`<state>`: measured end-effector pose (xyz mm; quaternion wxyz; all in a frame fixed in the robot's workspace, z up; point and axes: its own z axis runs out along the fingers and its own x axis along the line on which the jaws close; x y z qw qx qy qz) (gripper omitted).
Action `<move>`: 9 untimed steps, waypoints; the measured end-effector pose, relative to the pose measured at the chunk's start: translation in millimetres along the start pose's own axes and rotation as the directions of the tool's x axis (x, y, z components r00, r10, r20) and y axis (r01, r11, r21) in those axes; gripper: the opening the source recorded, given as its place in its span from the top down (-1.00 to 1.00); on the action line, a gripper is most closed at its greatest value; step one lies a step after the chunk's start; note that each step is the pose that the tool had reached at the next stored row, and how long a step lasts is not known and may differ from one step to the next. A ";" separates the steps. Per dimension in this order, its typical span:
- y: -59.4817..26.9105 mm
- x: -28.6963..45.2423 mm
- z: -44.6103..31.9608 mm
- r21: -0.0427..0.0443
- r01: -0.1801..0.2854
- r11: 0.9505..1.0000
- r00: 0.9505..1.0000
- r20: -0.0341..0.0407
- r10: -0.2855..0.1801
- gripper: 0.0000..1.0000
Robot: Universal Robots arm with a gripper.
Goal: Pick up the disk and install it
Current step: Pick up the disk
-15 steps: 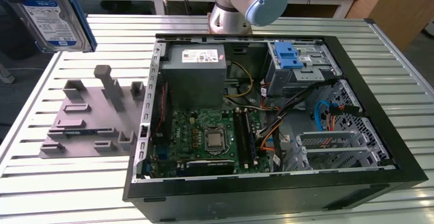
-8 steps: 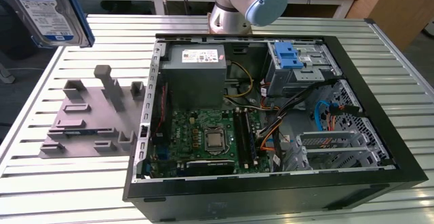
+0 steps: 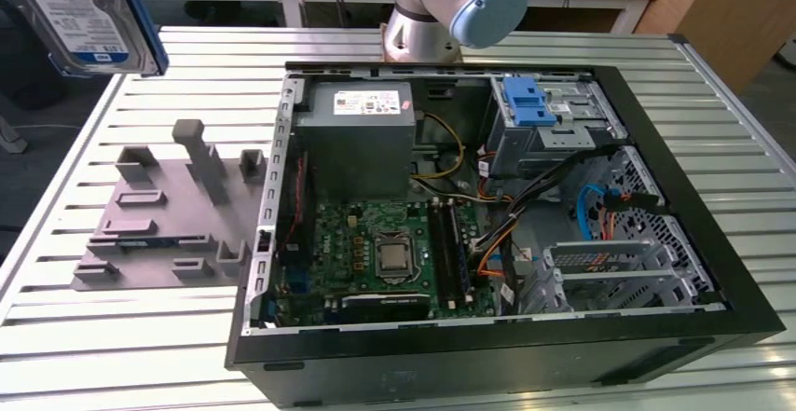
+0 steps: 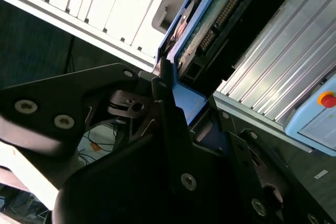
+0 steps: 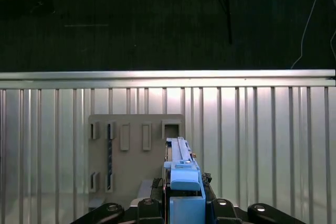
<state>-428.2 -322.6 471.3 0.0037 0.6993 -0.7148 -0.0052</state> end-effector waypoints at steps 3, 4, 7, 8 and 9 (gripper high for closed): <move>0.1 0.0 -5.5 0.000 0.000 1.000 1.000 0.000 0.000 0.27; 0.1 0.0 -7.1 0.000 0.000 1.000 1.000 0.000 0.000 0.27; 0.2 0.0 -11.8 0.000 0.000 1.000 1.000 0.000 0.000 0.27; 0.2 0.0 -13.2 0.000 0.000 1.000 1.000 0.000 0.000 0.27; 0.2 0.0 -14.6 0.000 0.000 1.000 1.000 0.000 0.000 0.27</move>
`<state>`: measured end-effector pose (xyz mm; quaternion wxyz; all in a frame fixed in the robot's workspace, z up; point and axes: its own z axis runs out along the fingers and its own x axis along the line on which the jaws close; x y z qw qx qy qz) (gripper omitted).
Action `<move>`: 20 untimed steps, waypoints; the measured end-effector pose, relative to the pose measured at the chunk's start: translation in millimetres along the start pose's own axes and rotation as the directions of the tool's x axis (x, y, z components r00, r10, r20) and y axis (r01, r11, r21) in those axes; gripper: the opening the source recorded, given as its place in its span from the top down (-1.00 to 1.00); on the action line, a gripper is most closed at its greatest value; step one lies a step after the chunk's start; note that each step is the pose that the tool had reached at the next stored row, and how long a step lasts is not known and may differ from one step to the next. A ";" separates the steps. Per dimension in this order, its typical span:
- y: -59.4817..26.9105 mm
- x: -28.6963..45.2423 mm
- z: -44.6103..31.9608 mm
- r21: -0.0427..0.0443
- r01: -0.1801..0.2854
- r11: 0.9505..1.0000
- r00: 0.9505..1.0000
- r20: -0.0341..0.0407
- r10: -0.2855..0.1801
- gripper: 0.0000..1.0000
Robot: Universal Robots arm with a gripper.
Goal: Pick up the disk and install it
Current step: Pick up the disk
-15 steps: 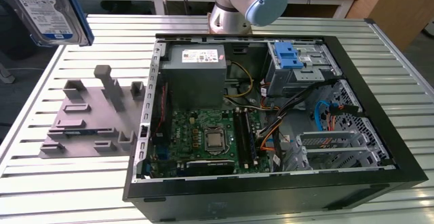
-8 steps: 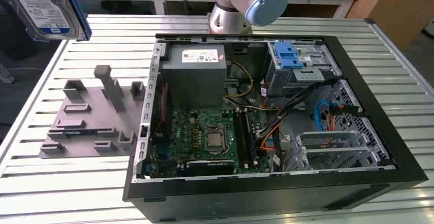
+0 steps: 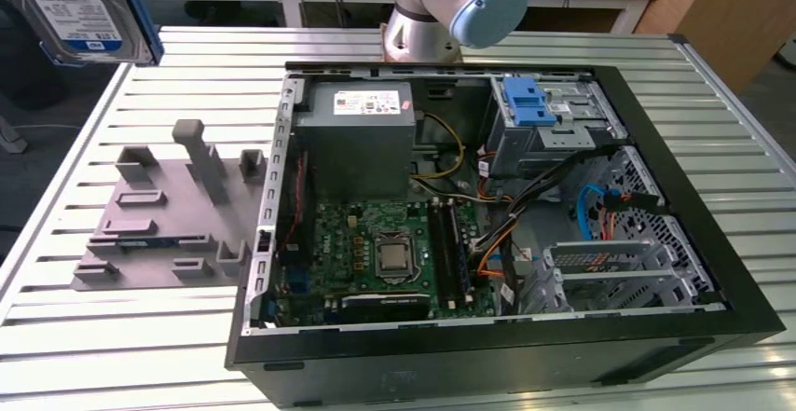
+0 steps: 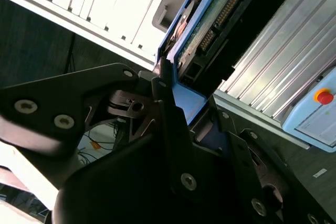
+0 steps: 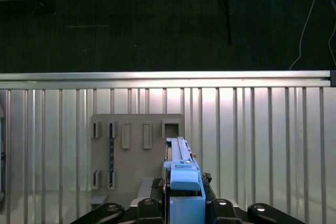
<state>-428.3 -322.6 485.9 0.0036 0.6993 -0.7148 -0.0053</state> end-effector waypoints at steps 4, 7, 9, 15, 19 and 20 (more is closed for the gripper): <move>0.0 0.0 -4.0 0.000 0.000 1.000 1.000 0.000 0.000 0.27; -0.4 0.0 -4.1 0.000 0.000 1.000 1.000 0.000 0.000 0.27; -0.8 0.4 -4.1 0.000 0.000 1.000 1.000 0.000 0.000 0.27; -2.9 6.7 -4.2 0.000 0.000 1.000 1.000 0.000 0.000 0.27; -5.3 10.7 -4.2 0.000 0.000 1.000 1.000 0.001 0.000 0.27; -6.3 11.1 -4.3 0.000 0.000 1.000 1.000 0.000 0.000 0.27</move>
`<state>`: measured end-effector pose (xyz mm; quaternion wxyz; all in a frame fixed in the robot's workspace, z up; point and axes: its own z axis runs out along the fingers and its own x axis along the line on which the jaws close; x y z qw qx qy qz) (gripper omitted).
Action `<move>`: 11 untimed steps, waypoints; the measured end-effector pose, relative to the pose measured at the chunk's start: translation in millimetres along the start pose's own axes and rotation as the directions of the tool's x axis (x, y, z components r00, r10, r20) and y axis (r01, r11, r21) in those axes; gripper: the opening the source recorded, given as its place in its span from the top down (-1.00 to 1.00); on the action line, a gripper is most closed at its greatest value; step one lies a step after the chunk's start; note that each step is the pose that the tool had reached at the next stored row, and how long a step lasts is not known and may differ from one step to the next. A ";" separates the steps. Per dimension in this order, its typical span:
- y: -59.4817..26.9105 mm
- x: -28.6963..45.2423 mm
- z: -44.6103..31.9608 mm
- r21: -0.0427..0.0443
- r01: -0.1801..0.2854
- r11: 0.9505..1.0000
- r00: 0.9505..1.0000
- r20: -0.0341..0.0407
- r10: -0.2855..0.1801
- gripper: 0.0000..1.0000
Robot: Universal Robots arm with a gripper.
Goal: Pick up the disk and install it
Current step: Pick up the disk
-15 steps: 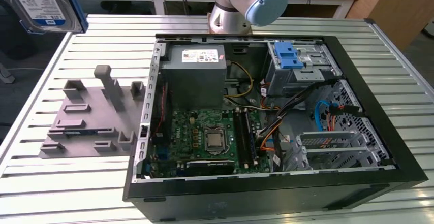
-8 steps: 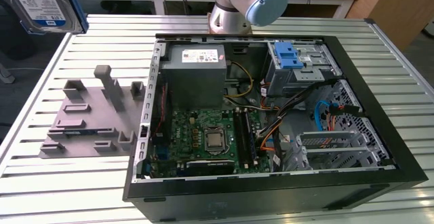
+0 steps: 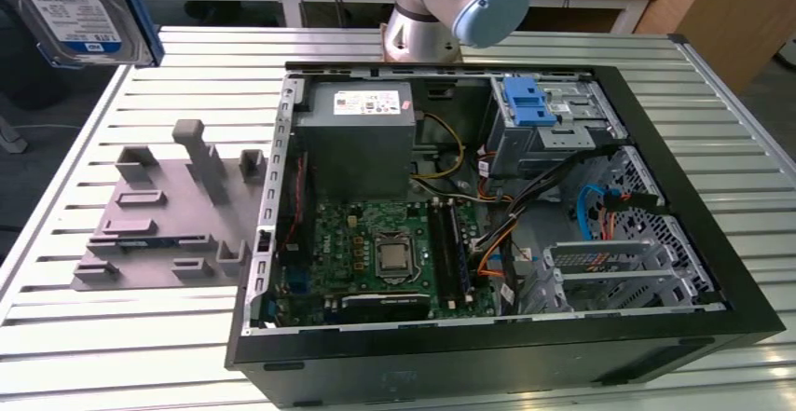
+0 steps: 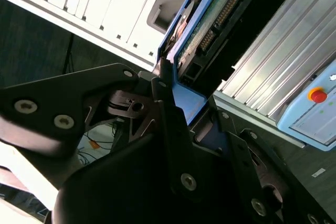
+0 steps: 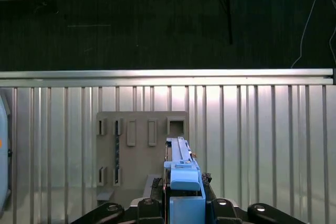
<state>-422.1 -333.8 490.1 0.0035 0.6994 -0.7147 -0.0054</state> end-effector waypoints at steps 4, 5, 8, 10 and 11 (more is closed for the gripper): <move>-6.4 0.3 0.0 0.000 0.000 1.000 1.000 0.000 0.000 0.27; -7.8 0.3 0.0 0.000 0.000 1.000 1.000 0.000 0.000 0.27; -11.3 1.2 -0.1 0.000 0.000 1.000 1.000 0.000 0.000 0.27; -12.6 2.8 -0.1 0.000 0.000 1.000 1.000 0.000 0.000 0.27; -12.9 4.0 -0.1 0.000 0.000 1.000 1.000 0.000 0.000 0.27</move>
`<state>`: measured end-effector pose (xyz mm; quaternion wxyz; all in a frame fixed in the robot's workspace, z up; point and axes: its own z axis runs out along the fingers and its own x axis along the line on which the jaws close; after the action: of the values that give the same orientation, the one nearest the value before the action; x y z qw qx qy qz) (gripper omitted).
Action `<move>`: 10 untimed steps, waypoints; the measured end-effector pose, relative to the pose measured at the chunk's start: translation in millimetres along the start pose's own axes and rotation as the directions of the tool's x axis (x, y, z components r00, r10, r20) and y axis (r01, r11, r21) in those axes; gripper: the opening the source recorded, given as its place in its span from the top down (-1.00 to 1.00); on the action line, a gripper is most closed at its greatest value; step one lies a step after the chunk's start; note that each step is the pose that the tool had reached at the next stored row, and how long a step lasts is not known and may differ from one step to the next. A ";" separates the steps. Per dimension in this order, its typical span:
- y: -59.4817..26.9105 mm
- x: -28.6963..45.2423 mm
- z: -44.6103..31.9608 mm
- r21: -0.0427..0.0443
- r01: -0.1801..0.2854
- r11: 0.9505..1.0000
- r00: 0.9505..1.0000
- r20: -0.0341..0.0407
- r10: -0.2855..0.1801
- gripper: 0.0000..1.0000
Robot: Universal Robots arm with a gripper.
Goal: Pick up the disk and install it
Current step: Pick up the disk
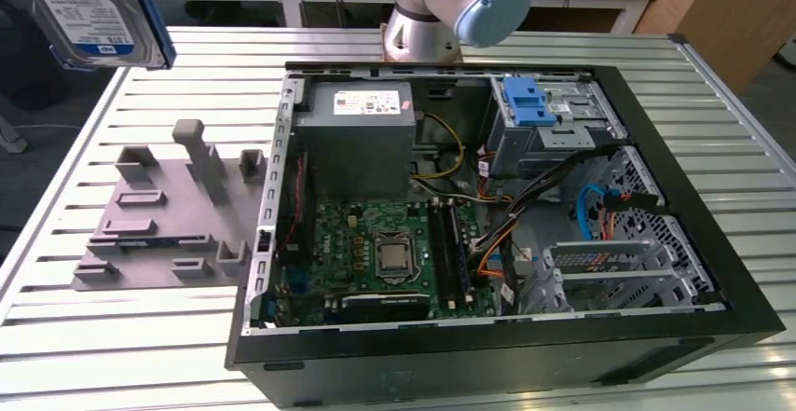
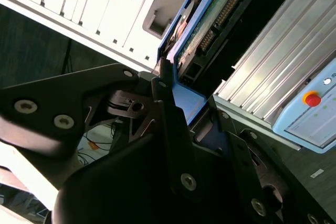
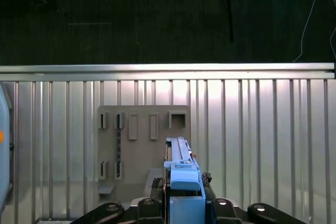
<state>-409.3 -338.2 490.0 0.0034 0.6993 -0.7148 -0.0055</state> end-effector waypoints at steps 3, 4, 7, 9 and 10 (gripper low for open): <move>-1.4 4.5 0.0 0.000 0.000 1.000 1.000 0.000 0.000 0.27; -2.1 6.3 -0.1 0.000 0.000 1.000 1.000 0.000 0.000 0.27; -6.7 8.7 -0.1 -0.001 0.000 1.000 1.000 0.000 0.000 0.27; -11.3 9.3 -0.2 -0.001 0.000 1.000 1.000 0.000 0.000 0.27; -13.7 9.6 -0.2 -0.002 0.000 1.000 1.000 0.000 0.000 0.27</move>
<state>-395.9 -348.0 490.0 0.0039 0.6993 -0.7147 -0.0063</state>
